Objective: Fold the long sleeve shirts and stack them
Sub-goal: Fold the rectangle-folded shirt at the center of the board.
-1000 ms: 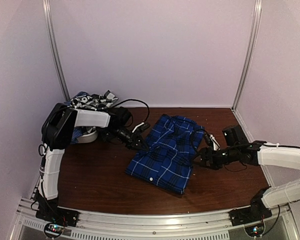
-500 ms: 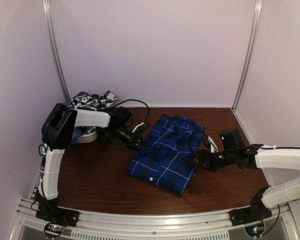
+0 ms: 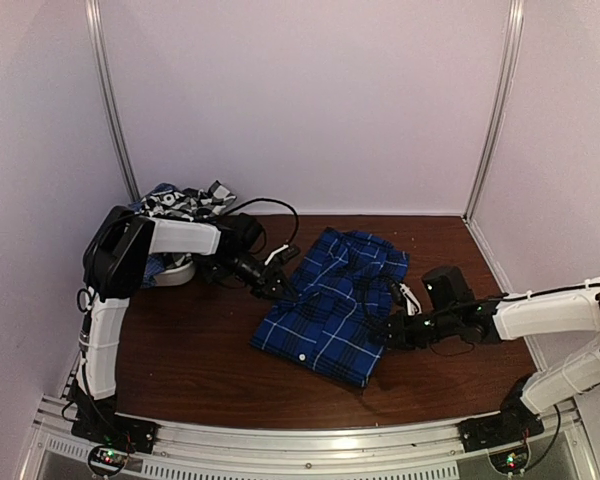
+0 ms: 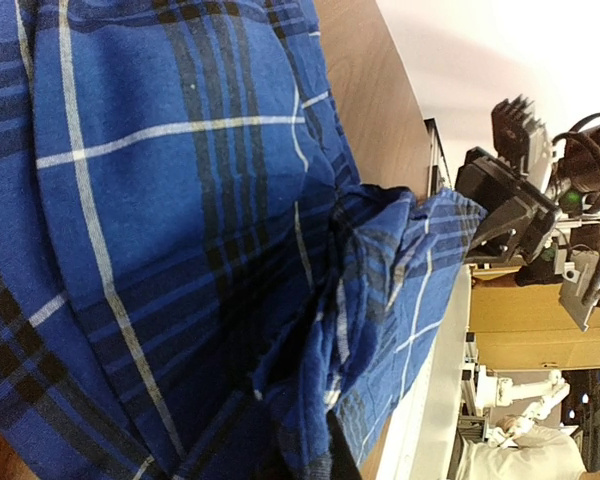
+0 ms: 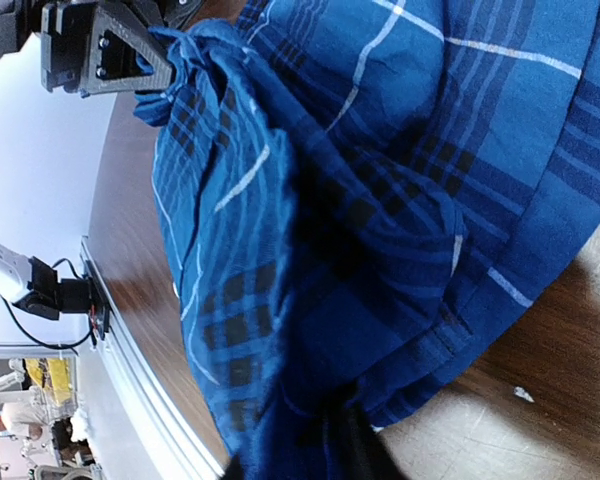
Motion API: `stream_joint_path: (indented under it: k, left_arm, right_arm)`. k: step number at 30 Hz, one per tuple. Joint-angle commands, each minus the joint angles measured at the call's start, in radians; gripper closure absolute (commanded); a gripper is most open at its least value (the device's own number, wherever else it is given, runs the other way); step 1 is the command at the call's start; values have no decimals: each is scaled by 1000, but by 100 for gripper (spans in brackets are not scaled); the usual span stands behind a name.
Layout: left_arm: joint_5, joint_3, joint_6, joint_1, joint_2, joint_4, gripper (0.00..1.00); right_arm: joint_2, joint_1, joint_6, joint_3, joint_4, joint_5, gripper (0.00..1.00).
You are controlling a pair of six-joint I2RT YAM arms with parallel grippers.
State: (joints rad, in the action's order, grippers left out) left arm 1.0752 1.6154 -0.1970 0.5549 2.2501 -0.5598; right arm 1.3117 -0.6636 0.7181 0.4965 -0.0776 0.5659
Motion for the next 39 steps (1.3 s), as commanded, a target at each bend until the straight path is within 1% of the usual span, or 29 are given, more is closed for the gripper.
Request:
stream_joint_path:
  k: [1,3,8,13,18,23,27,28,30,33,36,38,39]
  left_arm:
    - [-17,15,4,-13,-54,37,100]
    - [-16,23,3,-20,-72,30,100]
    - [-8,74,7,-47,-106,-4,100]
    - [-11,119,-2,-62,-88,-9,100]
    - [-36,159,-4,-62,-9,-12,100]
    - [-159,208,-11,-62,77,-13,100]
    - [-247,246,-23,-62,133,-12,100]
    - [-258,247,-27,-62,138,-12,97]
    - [-284,238,-25,-63,137,-12,88]
    - [-355,223,-18,-62,119,-12,75]
    - [-441,222,-16,-62,86,-11,61]
    - [-493,221,-26,-62,58,0,53]
    - [-514,220,-33,-62,39,7,51]
  right_arm:
    - [-52,-4,-34,64,32,-22,92]
    - [-84,-1,-57,109,104,-56,100]
    - [-127,17,-106,185,240,-139,100]
    - [-80,55,-149,224,287,-177,100]
    - [21,103,-193,236,256,-194,96]
    - [179,147,-230,241,167,-187,95]
    - [311,156,-247,257,110,-161,91]
    - [331,157,-248,259,99,-160,88]
    - [349,156,-247,262,89,-165,79]
    - [329,156,-252,267,115,-198,68]
    - [275,157,-268,275,173,-257,59]
    - [232,159,-279,282,218,-298,56]
    - [209,159,-286,285,241,-318,54]
